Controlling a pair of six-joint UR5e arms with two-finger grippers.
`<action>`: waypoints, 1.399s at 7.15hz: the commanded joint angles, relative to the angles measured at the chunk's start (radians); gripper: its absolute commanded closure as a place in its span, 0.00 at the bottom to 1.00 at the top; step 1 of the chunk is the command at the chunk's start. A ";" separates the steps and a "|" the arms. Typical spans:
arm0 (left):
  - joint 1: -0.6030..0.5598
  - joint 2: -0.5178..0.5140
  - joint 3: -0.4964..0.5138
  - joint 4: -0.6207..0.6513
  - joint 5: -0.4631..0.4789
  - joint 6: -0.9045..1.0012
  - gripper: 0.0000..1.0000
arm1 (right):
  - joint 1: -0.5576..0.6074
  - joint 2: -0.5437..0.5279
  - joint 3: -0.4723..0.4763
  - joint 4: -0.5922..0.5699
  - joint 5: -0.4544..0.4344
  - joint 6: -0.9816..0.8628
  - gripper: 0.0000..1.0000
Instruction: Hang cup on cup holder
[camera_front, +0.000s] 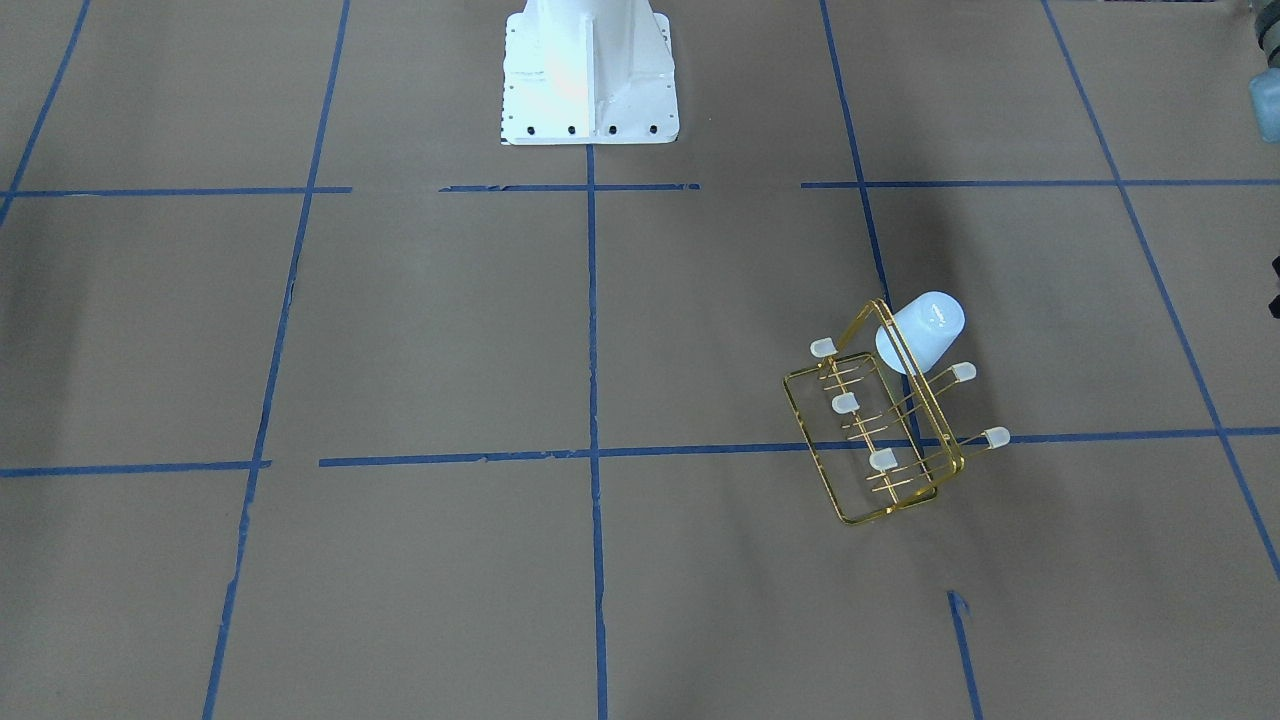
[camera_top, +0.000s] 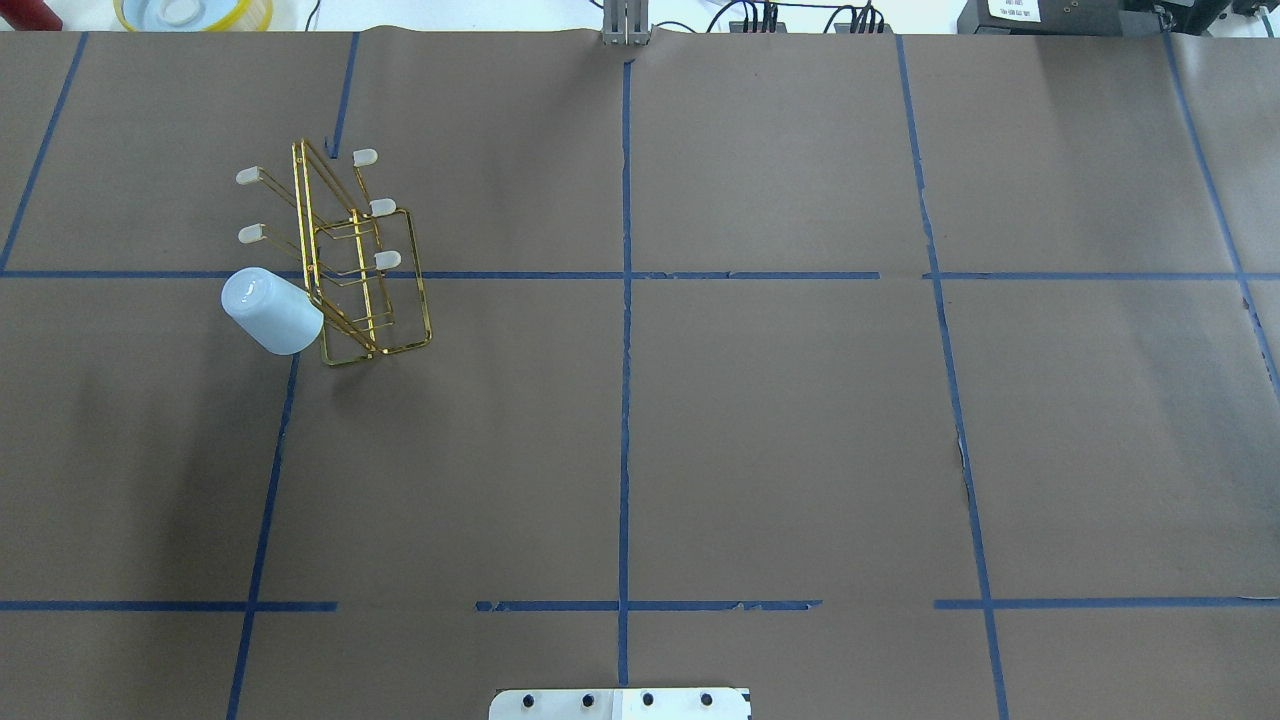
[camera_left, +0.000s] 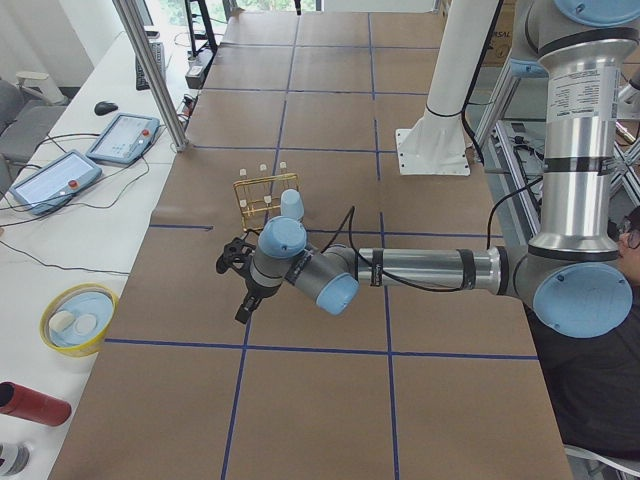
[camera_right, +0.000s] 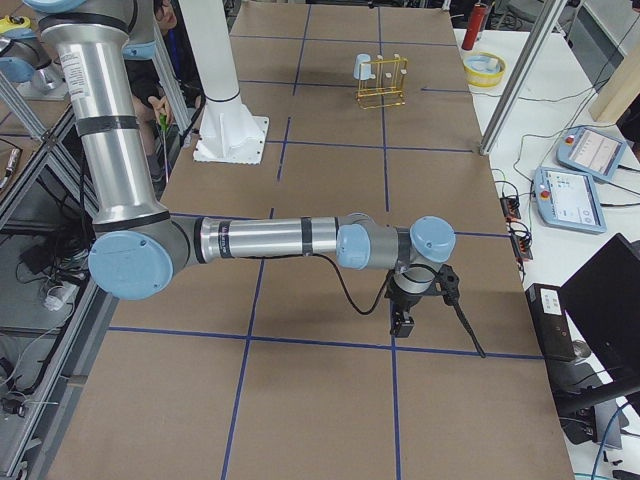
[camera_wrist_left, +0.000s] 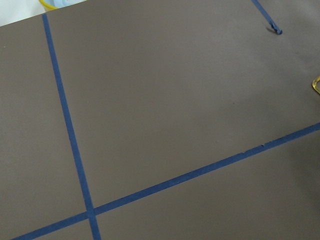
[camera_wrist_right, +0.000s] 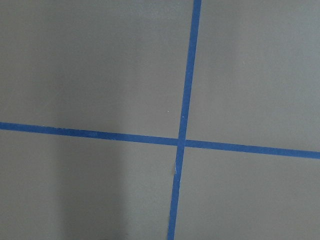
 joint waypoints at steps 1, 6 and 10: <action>-0.090 -0.037 0.032 0.201 -0.057 0.174 0.00 | 0.000 0.000 0.000 0.000 0.000 0.001 0.00; -0.117 -0.063 0.024 0.600 -0.119 0.219 0.00 | 0.000 0.000 0.000 0.000 0.000 0.000 0.00; -0.123 -0.101 0.015 0.601 -0.046 0.252 0.00 | 0.000 0.000 0.000 0.000 0.000 0.000 0.00</action>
